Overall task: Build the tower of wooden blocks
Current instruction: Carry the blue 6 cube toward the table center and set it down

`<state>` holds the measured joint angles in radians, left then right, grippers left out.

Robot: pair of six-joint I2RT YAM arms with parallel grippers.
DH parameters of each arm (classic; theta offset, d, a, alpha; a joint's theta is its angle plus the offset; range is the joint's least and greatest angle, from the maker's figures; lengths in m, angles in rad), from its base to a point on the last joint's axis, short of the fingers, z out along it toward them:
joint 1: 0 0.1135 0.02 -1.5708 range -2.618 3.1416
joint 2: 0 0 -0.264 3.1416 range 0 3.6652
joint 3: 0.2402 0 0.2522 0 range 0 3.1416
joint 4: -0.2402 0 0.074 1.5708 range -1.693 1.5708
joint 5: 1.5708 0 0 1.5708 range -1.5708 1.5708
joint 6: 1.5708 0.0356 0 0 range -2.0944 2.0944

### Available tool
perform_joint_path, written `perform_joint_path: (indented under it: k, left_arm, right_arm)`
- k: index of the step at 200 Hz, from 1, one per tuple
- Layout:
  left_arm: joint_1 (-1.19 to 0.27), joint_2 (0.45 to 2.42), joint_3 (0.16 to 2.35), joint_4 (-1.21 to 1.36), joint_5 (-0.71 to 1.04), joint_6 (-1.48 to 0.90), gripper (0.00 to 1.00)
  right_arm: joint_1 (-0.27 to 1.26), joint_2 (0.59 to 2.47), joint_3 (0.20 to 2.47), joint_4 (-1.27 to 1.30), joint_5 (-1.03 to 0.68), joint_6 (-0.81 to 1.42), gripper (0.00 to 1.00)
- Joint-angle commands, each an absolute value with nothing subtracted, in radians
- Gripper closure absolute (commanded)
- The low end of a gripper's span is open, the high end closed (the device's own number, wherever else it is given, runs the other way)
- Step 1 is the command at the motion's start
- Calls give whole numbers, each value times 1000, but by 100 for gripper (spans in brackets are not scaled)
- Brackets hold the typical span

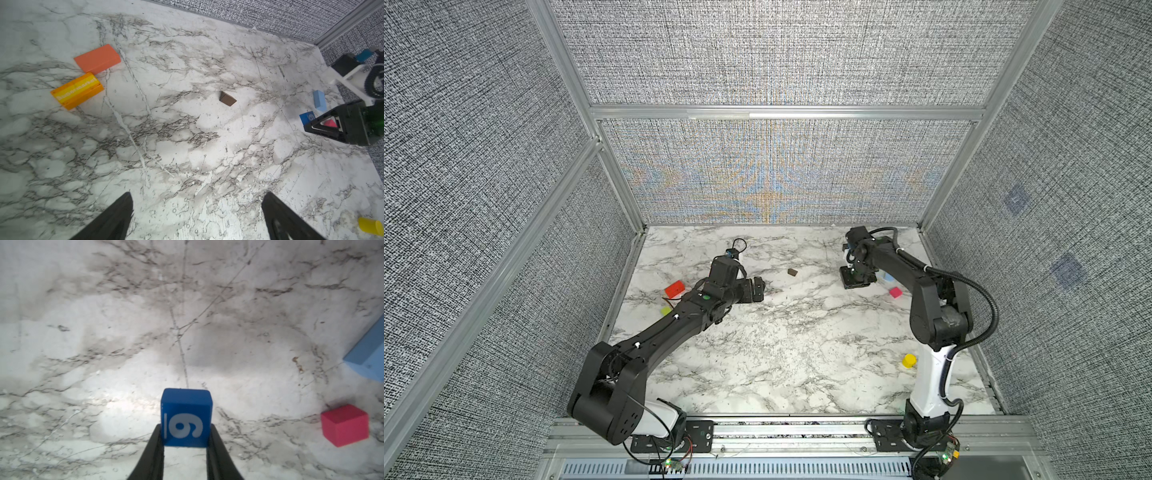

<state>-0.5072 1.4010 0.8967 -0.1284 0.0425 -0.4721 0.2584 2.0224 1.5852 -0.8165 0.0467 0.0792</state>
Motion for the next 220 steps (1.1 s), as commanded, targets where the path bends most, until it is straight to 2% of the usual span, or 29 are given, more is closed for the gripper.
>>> perform_joint_path:
  k: [1,30,71,114,182,220]
  left_arm:
    - [-506,1365,874,-190,-5,-493,1]
    - [-506,1360,860,-248,-73,-510,1]
    - [-506,1377,888,-387,-302,-668,1]
    - [-506,1382,943,-486,-308,-649,1]
    - [-506,1370,907,-465,-259,-635,1]
    - [-506,1382,889,-436,-229,-630,1]
  right_arm:
    - [313,1992,1544,-795,56,186,78]
    - [386,1955,1475,-746,8,305,78]
    - [502,2001,1513,-758,25,375,78]
    - [577,2075,1609,-788,38,409,78]
    - [599,2165,1695,-837,64,429,77]
    - [601,2196,1704,-847,77,430,72]
